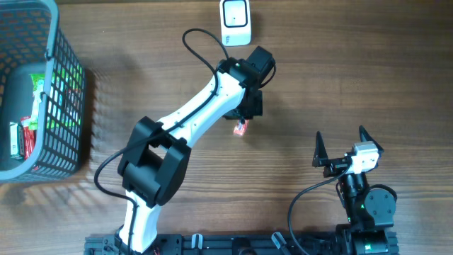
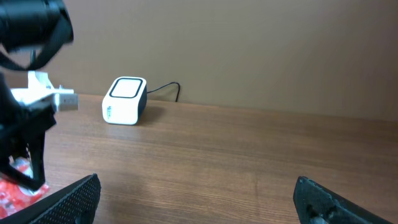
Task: Scan the item barcode
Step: 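Carry the Kleenex pack to table center and release it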
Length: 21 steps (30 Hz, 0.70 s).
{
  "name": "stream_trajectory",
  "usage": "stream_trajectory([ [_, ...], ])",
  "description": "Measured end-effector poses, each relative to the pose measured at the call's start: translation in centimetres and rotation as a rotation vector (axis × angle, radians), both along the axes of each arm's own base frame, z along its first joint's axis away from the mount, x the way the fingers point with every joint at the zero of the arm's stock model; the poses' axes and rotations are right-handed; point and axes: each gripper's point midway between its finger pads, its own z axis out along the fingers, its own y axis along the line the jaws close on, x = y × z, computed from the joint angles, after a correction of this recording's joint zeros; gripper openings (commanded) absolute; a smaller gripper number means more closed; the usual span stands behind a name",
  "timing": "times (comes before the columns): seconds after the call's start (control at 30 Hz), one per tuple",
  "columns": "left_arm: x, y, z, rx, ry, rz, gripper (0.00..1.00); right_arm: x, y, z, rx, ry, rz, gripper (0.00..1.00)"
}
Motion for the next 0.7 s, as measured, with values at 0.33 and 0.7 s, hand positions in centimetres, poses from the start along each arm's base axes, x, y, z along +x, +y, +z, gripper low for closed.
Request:
stream_trajectory([
  [0.33, 0.1, 2.3, -3.2, 0.095, -0.03, 0.046, 0.43, 0.0, 0.0, 0.0, 0.0, 0.0, 0.0, 0.99],
  [0.7, 0.3, 2.5, -3.2, 0.106, -0.037, 0.051, 0.77, 0.0, 0.0, 0.0, 0.0, 0.0, 0.0, 1.0],
])
